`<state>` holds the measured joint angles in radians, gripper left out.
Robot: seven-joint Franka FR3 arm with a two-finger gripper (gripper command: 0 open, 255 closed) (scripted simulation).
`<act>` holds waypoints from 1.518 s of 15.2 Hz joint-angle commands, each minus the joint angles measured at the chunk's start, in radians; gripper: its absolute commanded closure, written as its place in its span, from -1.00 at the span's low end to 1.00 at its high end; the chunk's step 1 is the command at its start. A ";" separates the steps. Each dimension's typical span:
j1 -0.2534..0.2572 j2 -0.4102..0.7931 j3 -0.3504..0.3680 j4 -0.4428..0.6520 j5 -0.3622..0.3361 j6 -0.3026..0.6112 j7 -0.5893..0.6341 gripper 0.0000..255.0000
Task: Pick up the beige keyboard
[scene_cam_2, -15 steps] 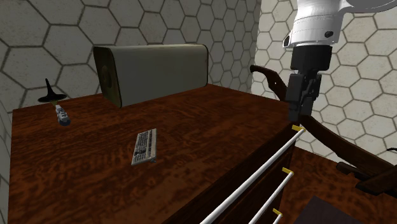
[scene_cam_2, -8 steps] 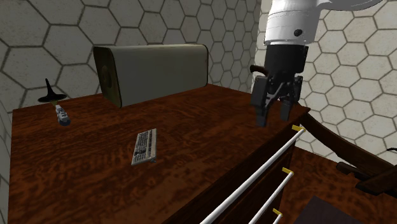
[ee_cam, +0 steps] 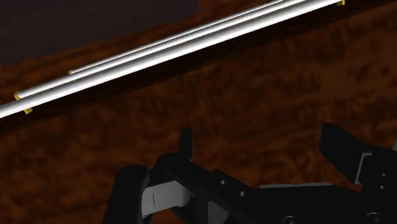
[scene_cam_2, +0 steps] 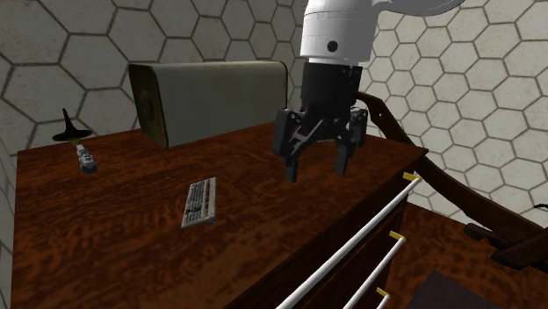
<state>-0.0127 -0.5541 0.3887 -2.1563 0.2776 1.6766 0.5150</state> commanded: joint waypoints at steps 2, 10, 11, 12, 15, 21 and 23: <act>-0.021 0.088 0.083 0.085 -0.016 0.036 0.129 -1.00; -0.080 0.402 0.309 0.368 -0.203 0.095 0.506 -1.00; -0.080 0.454 0.336 0.413 -0.246 0.093 0.560 -1.00; -0.075 0.508 0.359 0.461 -0.294 0.088 0.615 -1.00; -0.066 0.530 0.363 0.453 -0.314 0.112 0.640 -1.00; -0.067 0.523 0.362 0.371 -0.309 0.188 0.639 -1.00; -0.066 0.523 0.363 0.371 -0.310 0.188 0.641 1.00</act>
<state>-0.0793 -0.0314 0.7508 -1.7821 -0.0316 1.8612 1.1549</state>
